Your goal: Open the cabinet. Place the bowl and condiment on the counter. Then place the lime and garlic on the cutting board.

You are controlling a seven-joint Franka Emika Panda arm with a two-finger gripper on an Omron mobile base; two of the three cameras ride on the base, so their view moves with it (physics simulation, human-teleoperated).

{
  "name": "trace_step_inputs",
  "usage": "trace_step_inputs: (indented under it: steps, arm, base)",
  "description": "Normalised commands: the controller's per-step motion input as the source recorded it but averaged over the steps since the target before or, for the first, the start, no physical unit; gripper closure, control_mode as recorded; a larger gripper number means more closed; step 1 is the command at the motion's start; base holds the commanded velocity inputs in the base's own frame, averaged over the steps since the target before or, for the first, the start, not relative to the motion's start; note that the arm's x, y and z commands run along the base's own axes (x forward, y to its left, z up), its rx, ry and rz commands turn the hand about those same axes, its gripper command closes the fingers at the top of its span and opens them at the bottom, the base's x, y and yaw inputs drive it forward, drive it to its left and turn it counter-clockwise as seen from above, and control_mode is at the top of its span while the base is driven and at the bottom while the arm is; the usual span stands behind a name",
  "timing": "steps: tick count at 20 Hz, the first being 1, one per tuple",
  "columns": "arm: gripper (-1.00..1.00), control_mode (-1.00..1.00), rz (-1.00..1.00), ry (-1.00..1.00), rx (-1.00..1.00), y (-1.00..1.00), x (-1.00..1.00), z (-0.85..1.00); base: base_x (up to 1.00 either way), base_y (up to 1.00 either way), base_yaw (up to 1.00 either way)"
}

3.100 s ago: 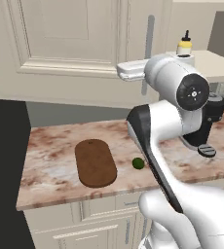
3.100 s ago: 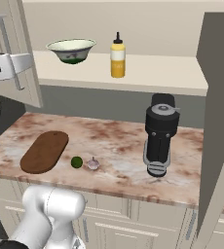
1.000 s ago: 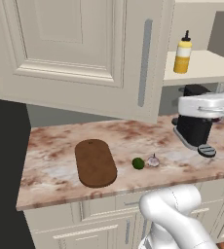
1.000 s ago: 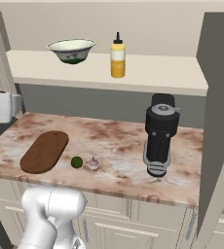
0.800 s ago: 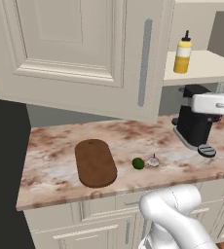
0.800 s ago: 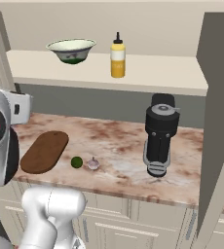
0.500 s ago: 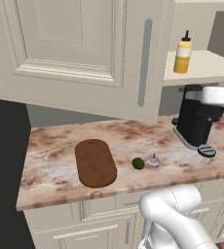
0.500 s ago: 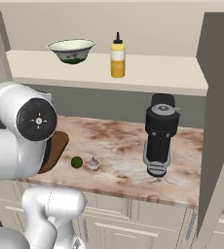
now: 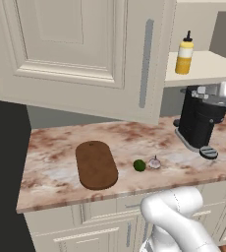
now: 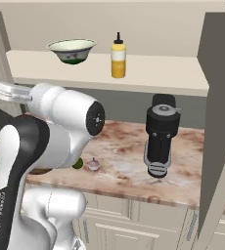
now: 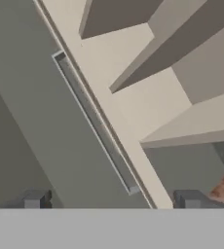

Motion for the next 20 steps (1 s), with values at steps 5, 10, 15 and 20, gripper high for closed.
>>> trace_step_inputs:
  steps: [5,10,15,20]
  arm:
    - [-1.0,-1.0,0.16,0.06,0.08,0.0,0.39,0.01]
    - [-1.0,-1.0,0.14,0.07,0.08,0.0,0.46,0.0]
    - [-1.0,-1.0,0.11,0.05,0.07,0.0,0.44,0.0]
    - [-1.0,-1.0,0.05,0.01,0.01,0.19,0.25,0.0]
  base:
    - [0.0,0.0,0.0]
    - [0.0,0.0,0.0]
    - [0.0,0.0,0.0]
    - [0.0,0.0,0.0]
